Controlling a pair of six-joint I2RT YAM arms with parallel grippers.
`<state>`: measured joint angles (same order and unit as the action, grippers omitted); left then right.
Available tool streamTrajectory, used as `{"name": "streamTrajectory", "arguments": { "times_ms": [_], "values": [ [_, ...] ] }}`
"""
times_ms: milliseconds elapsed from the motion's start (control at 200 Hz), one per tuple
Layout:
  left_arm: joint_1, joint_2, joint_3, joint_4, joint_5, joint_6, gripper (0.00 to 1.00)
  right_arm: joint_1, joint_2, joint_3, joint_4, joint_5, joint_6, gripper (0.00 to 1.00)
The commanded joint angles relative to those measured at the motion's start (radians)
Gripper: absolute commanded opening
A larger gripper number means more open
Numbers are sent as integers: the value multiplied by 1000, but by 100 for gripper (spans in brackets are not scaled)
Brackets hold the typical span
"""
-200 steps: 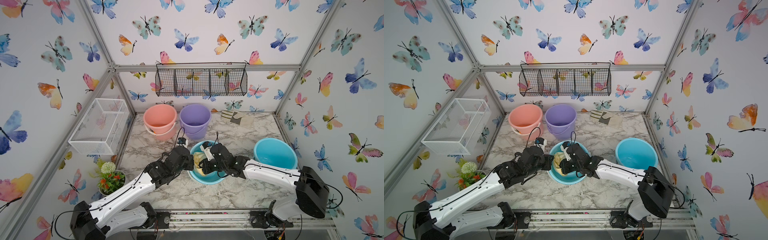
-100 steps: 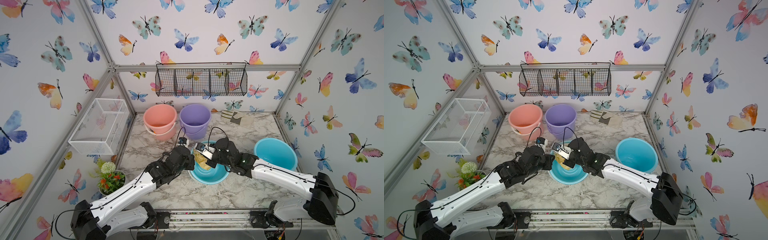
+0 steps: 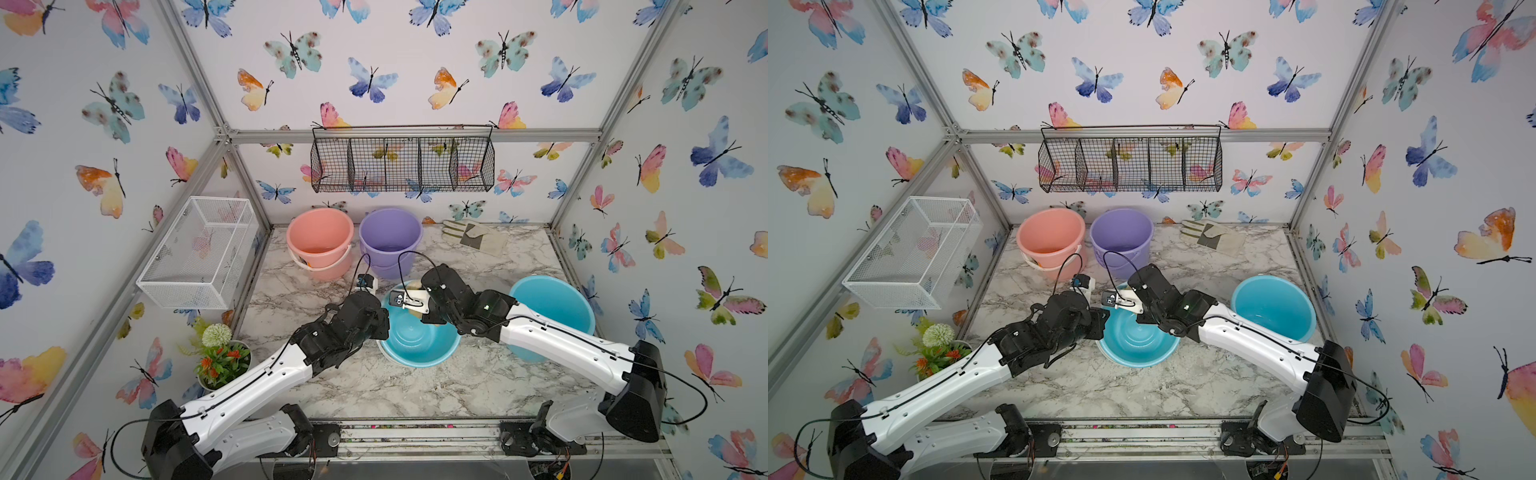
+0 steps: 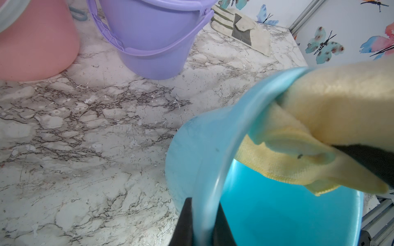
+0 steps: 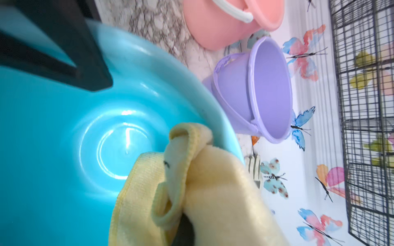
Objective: Wipe the inside of the bucket with a cloth
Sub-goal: Wipe the dirt from the inside of the bucket.
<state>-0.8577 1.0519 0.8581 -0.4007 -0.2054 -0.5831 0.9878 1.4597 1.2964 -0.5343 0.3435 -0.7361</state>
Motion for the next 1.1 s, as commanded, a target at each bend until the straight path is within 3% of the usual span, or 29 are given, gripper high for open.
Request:
{"name": "streamTrajectory", "arguments": {
  "times_ms": [0,185,360,500,626,841,1091],
  "values": [
    [-5,-28,6,27,4,10,0,-6,19,58,-293,55,35,2],
    [-6,-35,-8,31,-5,5,0,-5,30,97,-564,-51,117,2],
    [-5,-33,-13,33,-14,-2,0,-5,46,127,-725,-297,110,2],
    [-6,-32,-11,33,-13,-3,0,-6,43,114,-704,-518,84,2],
    [-5,-32,-10,35,-9,-4,0,-6,8,42,-554,-664,80,2],
    [-6,-26,-3,37,1,-2,0,-5,-42,-114,-118,-792,198,2],
    [-6,-30,1,33,6,-2,0,-5,-80,-317,511,-764,438,2]
  ]
}}
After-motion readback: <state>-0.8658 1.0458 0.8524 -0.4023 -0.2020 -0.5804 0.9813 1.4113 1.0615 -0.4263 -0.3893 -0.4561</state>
